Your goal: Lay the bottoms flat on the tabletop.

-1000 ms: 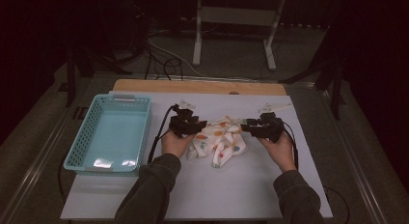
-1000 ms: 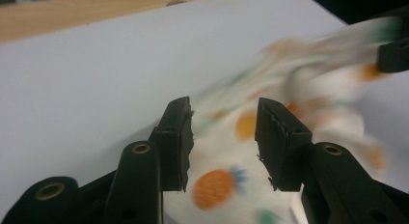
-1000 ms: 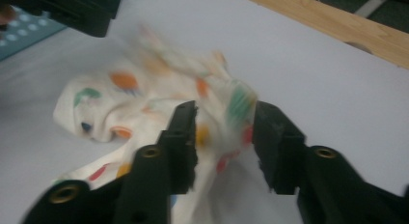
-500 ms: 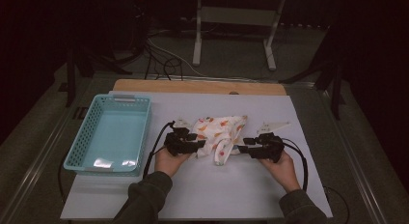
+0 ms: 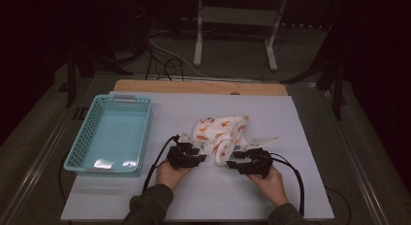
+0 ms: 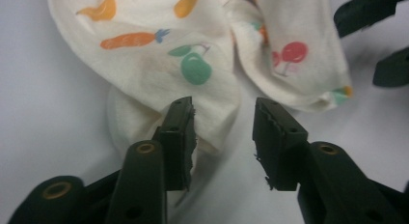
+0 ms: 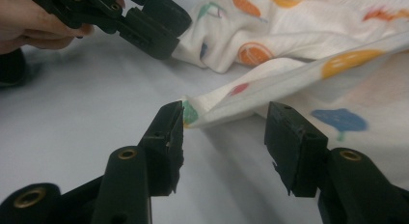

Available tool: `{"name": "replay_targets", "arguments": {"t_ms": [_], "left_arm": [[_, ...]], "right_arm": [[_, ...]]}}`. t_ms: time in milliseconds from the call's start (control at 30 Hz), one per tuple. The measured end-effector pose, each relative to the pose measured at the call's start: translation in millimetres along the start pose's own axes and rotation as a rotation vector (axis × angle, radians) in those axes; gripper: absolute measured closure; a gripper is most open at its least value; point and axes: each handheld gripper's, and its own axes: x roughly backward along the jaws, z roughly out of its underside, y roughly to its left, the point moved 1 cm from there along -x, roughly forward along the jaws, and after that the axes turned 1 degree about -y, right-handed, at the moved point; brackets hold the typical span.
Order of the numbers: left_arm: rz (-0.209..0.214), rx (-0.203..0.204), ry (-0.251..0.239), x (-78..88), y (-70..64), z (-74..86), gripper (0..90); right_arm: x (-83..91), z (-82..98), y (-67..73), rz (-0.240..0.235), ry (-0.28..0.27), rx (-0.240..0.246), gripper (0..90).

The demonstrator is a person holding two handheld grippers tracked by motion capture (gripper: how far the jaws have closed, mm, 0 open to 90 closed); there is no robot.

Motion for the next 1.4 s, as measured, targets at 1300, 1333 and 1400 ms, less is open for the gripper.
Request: {"name": "replay_targets", "arguments": {"t_ms": [1300,1333,1400], "left_arm": [[0.008,0.072,-0.047,27.0,14.5,-15.5,87.7],[0.005,0.085,-0.048,24.7,16.3,-15.8,87.7],[-0.008,0.091,-0.044,21.1,18.5,-16.4,87.7]], "right_arm": [[66.2,9.7,-20.6,0.081,0.014,0.022,88.4],[67.0,14.5,-26.5,0.090,0.022,0.006,88.4],[67.4,18.4,-30.5,0.098,0.036,-0.008,88.4]]}}
